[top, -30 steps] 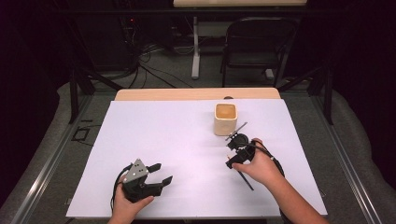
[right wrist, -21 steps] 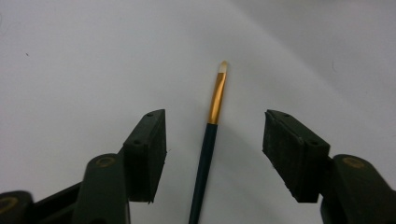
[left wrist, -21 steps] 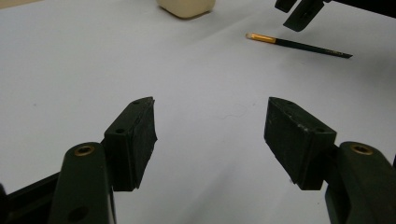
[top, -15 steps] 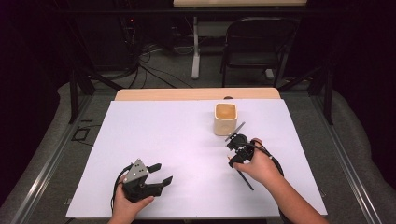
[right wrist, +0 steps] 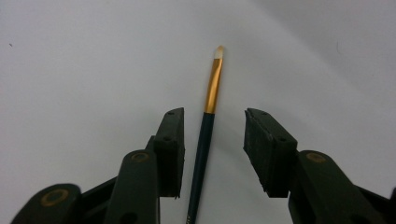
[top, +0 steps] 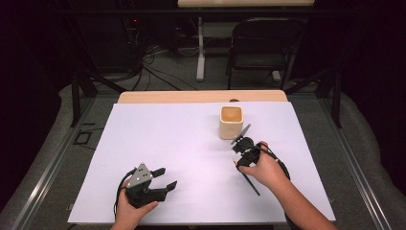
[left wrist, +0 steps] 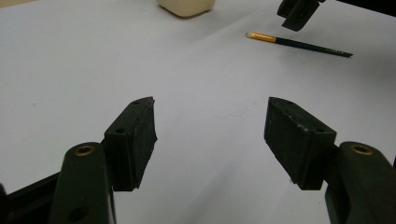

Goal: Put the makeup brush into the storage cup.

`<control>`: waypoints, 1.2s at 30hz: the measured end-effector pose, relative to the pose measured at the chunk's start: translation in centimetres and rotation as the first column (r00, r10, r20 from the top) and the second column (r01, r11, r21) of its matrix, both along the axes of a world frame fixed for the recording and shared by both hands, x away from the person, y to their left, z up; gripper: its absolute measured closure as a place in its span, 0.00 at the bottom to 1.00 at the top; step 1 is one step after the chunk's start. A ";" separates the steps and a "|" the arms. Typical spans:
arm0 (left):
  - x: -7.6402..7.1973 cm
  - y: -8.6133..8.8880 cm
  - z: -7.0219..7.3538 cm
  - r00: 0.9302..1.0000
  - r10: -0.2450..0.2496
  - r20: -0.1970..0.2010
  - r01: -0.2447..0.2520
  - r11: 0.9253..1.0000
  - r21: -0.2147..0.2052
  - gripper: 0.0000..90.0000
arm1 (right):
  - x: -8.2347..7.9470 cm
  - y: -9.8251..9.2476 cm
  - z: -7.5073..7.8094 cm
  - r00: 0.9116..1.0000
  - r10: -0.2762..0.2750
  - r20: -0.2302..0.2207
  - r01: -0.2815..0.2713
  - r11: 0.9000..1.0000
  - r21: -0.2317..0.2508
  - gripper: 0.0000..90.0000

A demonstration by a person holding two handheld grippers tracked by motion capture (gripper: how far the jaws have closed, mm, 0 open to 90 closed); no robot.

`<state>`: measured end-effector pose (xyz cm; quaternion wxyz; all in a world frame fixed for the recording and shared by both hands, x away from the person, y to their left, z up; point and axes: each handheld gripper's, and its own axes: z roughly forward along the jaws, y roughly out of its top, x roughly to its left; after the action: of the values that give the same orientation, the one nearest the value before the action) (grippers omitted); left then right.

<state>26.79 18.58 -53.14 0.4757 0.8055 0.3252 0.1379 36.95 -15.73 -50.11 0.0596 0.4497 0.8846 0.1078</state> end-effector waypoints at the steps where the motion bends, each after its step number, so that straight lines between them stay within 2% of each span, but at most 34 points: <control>1: 0.0 0.0 0.0 1.000 0.000 0.000 0.000 1.000 -0.001 0.38 | 0.0 0.1 -0.3 1.000 -0.007 0.016 0.007 1.000 0.018 0.66; 2: 0.0 0.0 0.0 1.000 0.000 -0.001 0.000 1.000 0.000 0.38 | 0.2 0.0 0.0 1.000 0.004 -0.011 -0.004 1.000 -0.012 0.67; 3: 0.0 0.0 0.0 1.000 -0.001 -0.001 0.001 1.000 0.001 0.38 | 0.2 0.1 -0.3 1.000 -0.002 0.013 0.001 1.000 0.015 0.68; 4: 0.0 0.0 0.0 1.000 -0.001 -0.001 0.001 1.000 0.001 0.38 | 0.4 0.1 -0.1 1.000 -0.002 -0.016 0.002 1.000 -0.014 0.69; 7: 0.0 0.0 0.0 1.000 0.000 -0.001 0.000 1.000 0.000 0.38 | 0.7 0.2 -0.5 1.000 -0.002 -0.005 0.002 1.000 0.008 0.70; 8: 0.0 0.0 0.0 1.000 -0.001 -0.002 0.001 1.000 0.003 0.38 | 0.7 0.3 -0.5 1.000 -0.017 -0.020 0.017 1.000 0.004 0.71; 9: 0.0 0.0 0.0 1.000 -0.003 -0.003 0.003 1.000 0.001 0.38 | 0.9 0.3 -0.5 1.000 -0.001 -0.020 0.001 1.000 -0.010 0.71; 11: 0.0 0.0 0.0 1.000 -0.003 -0.004 0.003 1.000 0.000 0.38 | 1.0 0.4 -0.5 1.000 -0.007 -0.028 0.007 1.000 -0.007 0.72; 12: 0.0 0.0 0.0 1.000 -0.003 -0.005 0.003 1.000 0.000 0.38 | 1.3 0.5 -0.5 0.999 -0.001 -0.043 0.000 1.000 -0.031 0.73; 14: 0.0 0.0 -0.1 1.000 -0.003 -0.005 0.003 1.000 -0.002 0.38 | 1.4 0.6 -0.9 1.000 -0.002 -0.015 0.002 1.000 -0.015 0.74; 16: 0.0 0.0 -0.1 1.000 -0.003 -0.007 0.003 1.000 -0.002 0.38 | 1.6 0.8 -1.0 1.000 -0.004 -0.021 0.004 1.000 -0.018 0.76; 18: 0.0 0.0 -0.1 1.000 -0.002 -0.008 0.002 1.000 -0.002 0.38 | 1.8 1.0 -0.9 0.999 0.001 -0.046 -0.003 0.999 -0.051 0.78; 19: 0.1 0.0 -0.1 1.000 -0.001 -0.009 0.001 1.000 -0.002 0.38 | 1.6 1.1 -1.7 1.000 -0.022 0.016 0.022 0.999 0.023 0.79; 21: 0.0 0.0 -0.1 1.000 -0.001 -0.009 0.001 1.000 -0.003 0.38 | 2.0 1.2 -1.0 0.998 0.009 -0.061 -0.015 0.996 -0.082 0.80; 22: 0.1 0.0 -0.1 1.000 -0.003 -0.006 0.003 1.000 0.000 0.38 | 1.9 1.3 -1.4 0.999 0.007 -0.031 -0.008 0.999 -0.046 0.81; 23: 0.1 0.0 -0.1 1.000 -0.003 -0.006 0.003 1.000 -0.001 0.38 | 2.0 1.4 -1.0 0.997 0.008 -0.073 -0.014 0.996 -0.092 0.81; 25: 0.1 0.0 -0.1 1.000 -0.003 -0.007 0.003 1.000 0.000 0.38 | 2.0 1.5 -1.5 0.999 -0.001 -0.041 -0.002 0.999 -0.052 0.82; 26: 0.0 0.0 -0.1 1.000 -0.003 -0.008 0.003 1.000 0.001 0.38 | 2.0 1.5 -1.6 0.999 -0.004 -0.045 0.001 0.999 -0.050 0.82; 27: 0.1 0.0 -0.1 1.000 -0.003 -0.007 0.003 1.000 0.000 0.38 | 2.1 1.5 -1.6 0.998 -0.003 -0.066 0.000 0.998 -0.056 0.82; 30: 0.1 0.0 -0.1 1.000 -0.003 -0.007 0.003 1.000 -0.001 0.38 | 2.3 1.6 -1.6 0.997 0.008 -0.077 -0.015 0.996 -0.090 0.82; 31: 0.1 0.1 -0.1 1.000 -0.003 -0.006 0.003 1.000 0.000 0.38 | 2.2 1.6 -1.7 0.998 0.003 -0.070 -0.009 0.997 -0.079 0.82; 32: 0.1 0.1 -0.1 1.000 -0.002 -0.006 0.002 1.000 0.000 0.38 | 2.4 1.6 -1.5 0.994 0.015 -0.105 -0.025 0.996 -0.091 0.82; 33: 0.1 0.1 -0.1 1.000 -0.002 -0.006 0.002 1.000 0.000 0.38 | 2.4 1.6 -1.5 0.994 0.015 -0.105 -0.025 0.996 -0.091 0.82; 34: 0.1 0.0 -0.1 1.000 0.000 -0.008 0.000 1.000 -0.003 0.38 | 2.3 1.7 -1.7 0.996 0.009 -0.088 -0.018 0.994 -0.105 0.82; 35: 0.1 0.0 -0.1 1.000 -0.001 -0.008 0.001 1.000 -0.006 0.38 | 2.4 1.7 -1.8 0.996 0.009 -0.089 -0.017 0.996 -0.090 0.82; 36: 0.1 0.0 -0.1 1.000 -0.002 -0.009 0.002 1.000 -0.005 0.38 | 2.2 1.9 -2.1 0.997 -0.023 -0.067 0.019 0.998 -0.064 0.83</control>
<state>26.86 18.59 -53.24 0.4765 0.8053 0.3267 0.1331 39.11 -13.88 -52.24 0.0449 0.4602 0.8844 0.0636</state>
